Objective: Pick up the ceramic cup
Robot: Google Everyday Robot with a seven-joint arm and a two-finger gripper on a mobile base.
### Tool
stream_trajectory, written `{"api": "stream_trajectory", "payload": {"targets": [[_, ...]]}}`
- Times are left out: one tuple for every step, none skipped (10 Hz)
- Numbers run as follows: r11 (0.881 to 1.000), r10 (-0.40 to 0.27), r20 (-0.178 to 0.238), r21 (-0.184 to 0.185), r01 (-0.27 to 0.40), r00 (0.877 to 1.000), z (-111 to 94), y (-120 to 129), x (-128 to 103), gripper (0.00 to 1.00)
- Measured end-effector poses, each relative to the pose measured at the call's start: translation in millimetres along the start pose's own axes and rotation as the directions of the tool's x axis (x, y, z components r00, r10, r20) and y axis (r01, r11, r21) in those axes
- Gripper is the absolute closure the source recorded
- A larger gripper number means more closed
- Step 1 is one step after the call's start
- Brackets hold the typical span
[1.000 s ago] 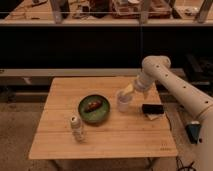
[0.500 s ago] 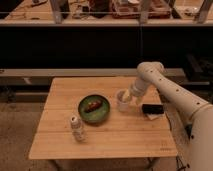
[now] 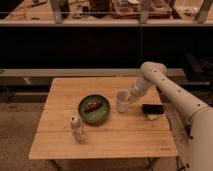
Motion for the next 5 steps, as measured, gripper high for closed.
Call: {"api": "stream_trajectory", "payload": {"targets": [[0.999,0.0,-0.016,0.035,0.001,1.0,-17.9,-1.5,3.5,1.0],[0.998,-0.002,-0.023,0.056,0.003,1.0,-32.6,-2.2,4.3,1.0],[0.998,-0.011,-0.036,0.069,0.014,0.999,-55.4,-1.5,4.8,1.0],[0.998,-0.024,-0.041,0.06,0.026,0.999,-69.3,0.2,3.5,1.0],[0.998,-0.046,-0.046,0.042,0.048,0.998,-81.5,0.7,2.0,1.0]]}}
